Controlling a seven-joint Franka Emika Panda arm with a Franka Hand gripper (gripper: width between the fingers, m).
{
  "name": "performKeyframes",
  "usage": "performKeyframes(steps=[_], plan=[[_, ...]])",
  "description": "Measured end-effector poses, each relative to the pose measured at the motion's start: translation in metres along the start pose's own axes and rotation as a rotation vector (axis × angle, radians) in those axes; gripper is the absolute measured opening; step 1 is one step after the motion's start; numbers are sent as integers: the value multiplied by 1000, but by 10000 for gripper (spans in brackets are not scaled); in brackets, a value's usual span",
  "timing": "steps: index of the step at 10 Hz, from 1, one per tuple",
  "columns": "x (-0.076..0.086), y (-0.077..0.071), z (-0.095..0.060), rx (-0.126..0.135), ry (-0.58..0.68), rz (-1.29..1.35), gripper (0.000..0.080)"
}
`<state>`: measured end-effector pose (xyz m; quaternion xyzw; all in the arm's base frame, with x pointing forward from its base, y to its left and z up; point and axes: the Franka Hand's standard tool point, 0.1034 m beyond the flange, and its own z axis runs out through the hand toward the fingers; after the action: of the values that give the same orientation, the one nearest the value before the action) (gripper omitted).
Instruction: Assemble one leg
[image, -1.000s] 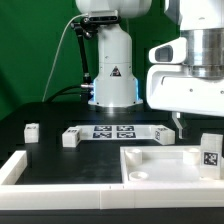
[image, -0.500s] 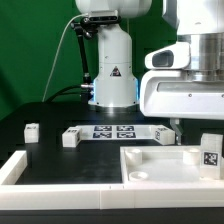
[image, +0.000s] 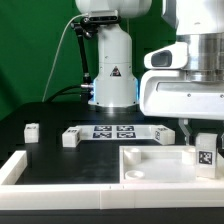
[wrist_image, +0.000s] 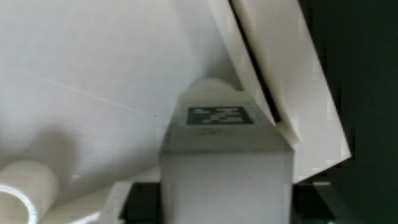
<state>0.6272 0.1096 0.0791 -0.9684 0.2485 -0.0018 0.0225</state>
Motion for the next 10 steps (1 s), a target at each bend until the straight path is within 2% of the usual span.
performKeyframes(steps=[3,6,10], plan=[[0,0,0,1,1,271,290],[-1,1,1,31,41,635,290],[-2,4,1,50,30,1055,291]])
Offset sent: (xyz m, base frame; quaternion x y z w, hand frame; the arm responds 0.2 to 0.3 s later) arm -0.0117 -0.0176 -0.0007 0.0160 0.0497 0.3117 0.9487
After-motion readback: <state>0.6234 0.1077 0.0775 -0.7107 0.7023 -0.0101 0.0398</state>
